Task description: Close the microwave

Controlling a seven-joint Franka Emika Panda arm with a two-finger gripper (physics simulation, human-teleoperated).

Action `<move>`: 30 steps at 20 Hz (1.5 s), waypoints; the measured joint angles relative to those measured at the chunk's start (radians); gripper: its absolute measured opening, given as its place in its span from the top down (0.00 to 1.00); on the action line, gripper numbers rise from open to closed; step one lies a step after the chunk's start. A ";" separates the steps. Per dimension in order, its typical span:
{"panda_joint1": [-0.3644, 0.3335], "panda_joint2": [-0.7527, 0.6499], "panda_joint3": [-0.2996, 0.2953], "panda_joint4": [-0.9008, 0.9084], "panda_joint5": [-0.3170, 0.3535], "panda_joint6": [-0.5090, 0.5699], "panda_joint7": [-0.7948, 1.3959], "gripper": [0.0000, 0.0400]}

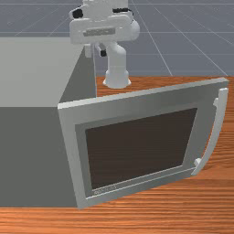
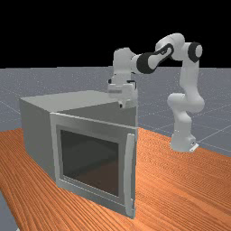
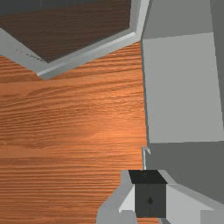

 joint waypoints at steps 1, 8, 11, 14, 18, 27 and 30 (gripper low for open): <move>-0.007 0.004 -0.007 0.037 0.003 -0.004 0.004 1.00; 0.021 0.008 0.037 0.321 0.022 -0.013 0.054 1.00; 0.071 0.088 0.091 0.444 0.043 -0.004 0.045 1.00; 0.111 0.151 0.124 0.569 0.056 -0.006 0.044 1.00; 0.146 0.252 0.150 0.725 0.067 0.020 0.055 1.00; 0.168 0.520 0.155 0.826 0.092 0.554 0.049 1.00; 0.178 0.626 0.158 0.878 0.096 0.592 0.057 1.00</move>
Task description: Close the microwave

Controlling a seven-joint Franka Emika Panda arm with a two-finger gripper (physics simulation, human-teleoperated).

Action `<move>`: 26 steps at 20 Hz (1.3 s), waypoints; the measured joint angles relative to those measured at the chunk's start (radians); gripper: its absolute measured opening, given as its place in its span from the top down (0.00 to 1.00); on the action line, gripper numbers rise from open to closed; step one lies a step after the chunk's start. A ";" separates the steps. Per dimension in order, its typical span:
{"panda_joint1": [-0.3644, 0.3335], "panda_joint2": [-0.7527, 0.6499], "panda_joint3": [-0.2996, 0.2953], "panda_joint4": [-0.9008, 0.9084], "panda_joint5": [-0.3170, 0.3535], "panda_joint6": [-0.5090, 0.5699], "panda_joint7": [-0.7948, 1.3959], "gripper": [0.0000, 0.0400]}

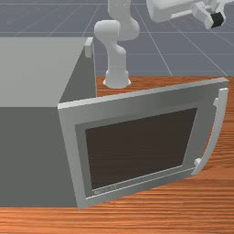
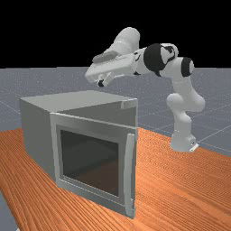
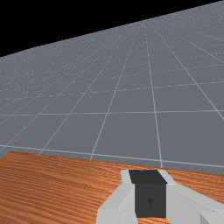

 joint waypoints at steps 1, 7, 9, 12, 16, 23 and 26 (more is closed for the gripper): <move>0.002 0.045 -0.002 0.028 -0.002 0.006 0.002 1.00; 0.033 0.140 -0.029 -0.049 -0.035 0.016 0.029 1.00; 0.034 0.118 -0.030 -0.079 -0.044 0.002 0.031 1.00; 0.027 0.012 -0.048 -0.199 -0.070 -0.127 0.049 1.00; 0.004 -0.056 -0.069 -0.228 -0.099 -0.377 0.060 1.00; -0.055 -0.207 -0.084 -0.394 -0.114 -0.566 -0.037 0.99; -0.077 -0.289 -0.093 -0.499 -0.121 -0.586 -0.091 0.90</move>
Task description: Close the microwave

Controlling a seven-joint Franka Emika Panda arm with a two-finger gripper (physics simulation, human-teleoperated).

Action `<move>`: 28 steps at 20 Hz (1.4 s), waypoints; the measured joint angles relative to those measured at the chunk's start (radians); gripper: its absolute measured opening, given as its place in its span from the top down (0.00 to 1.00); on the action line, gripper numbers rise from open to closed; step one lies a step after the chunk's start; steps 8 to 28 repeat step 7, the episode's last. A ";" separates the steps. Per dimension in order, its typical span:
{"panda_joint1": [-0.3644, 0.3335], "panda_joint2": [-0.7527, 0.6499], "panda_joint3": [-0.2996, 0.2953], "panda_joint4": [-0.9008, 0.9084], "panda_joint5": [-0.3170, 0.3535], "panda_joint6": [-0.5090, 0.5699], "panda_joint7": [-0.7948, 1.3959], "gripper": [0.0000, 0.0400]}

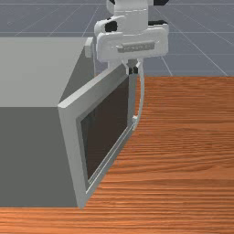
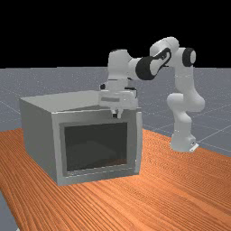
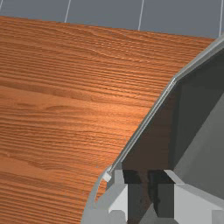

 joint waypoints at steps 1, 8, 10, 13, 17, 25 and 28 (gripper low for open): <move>-0.007 -0.042 -0.005 -0.054 -0.001 -0.009 -0.027 0.91; 0.004 -0.194 -0.098 -0.232 -0.016 -0.069 -0.146 1.00; 0.004 -0.194 -0.098 -0.232 -0.016 -0.069 -0.146 1.00; 0.004 -0.194 -0.098 -0.232 -0.016 -0.069 -0.146 1.00; 0.004 -0.194 -0.098 -0.232 -0.016 -0.069 -0.146 1.00; 0.004 -0.194 -0.098 -0.232 -0.016 -0.069 -0.146 1.00; 0.004 -0.194 -0.098 -0.232 -0.016 -0.069 -0.146 1.00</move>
